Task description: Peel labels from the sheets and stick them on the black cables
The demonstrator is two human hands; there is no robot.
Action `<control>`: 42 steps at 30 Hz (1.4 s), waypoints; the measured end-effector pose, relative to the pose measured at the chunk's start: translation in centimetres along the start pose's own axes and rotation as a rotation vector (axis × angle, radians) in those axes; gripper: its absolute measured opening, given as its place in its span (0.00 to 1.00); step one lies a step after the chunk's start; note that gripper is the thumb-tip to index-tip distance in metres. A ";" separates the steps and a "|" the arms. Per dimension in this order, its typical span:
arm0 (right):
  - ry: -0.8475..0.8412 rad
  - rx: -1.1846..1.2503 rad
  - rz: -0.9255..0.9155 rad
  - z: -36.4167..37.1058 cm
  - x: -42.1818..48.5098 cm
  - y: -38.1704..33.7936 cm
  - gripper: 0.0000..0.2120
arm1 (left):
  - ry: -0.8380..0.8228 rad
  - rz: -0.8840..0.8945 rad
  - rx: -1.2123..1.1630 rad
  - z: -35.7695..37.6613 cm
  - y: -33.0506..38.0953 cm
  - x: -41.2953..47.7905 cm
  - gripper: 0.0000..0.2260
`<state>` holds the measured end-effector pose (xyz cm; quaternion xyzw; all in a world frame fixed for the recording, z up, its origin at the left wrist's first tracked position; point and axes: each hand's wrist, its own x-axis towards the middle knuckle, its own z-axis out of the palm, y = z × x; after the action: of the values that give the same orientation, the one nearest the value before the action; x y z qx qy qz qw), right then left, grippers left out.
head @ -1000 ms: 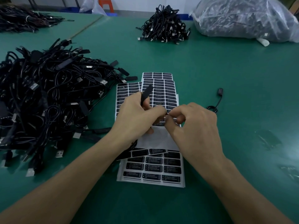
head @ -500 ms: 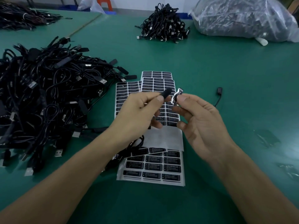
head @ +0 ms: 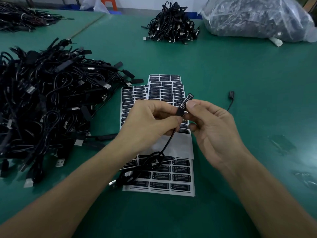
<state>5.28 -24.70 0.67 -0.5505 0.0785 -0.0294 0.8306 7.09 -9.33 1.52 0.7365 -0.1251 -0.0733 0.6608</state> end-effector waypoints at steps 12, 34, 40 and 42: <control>0.001 -0.146 -0.090 -0.2 -0.2 -0.1 0.04 | -0.058 -0.002 -0.052 -0.1 -0.5 0.1 0.06; -0.031 -0.153 -0.174 -0.4 0.2 0.4 0.10 | -0.066 -0.052 -0.194 -0.4 -0.7 0.1 0.09; -0.013 -0.171 -0.192 -0.4 0.3 0.7 0.09 | -0.076 -0.051 -0.201 -0.4 -0.9 0.2 0.08; -0.007 -0.181 -0.198 -0.4 0.3 0.8 0.10 | -0.076 -0.051 -0.206 -0.4 -0.9 0.2 0.08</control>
<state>5.44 -24.80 -0.20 -0.6283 0.0233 -0.1020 0.7709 7.50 -8.94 0.64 0.6641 -0.1233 -0.1305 0.7257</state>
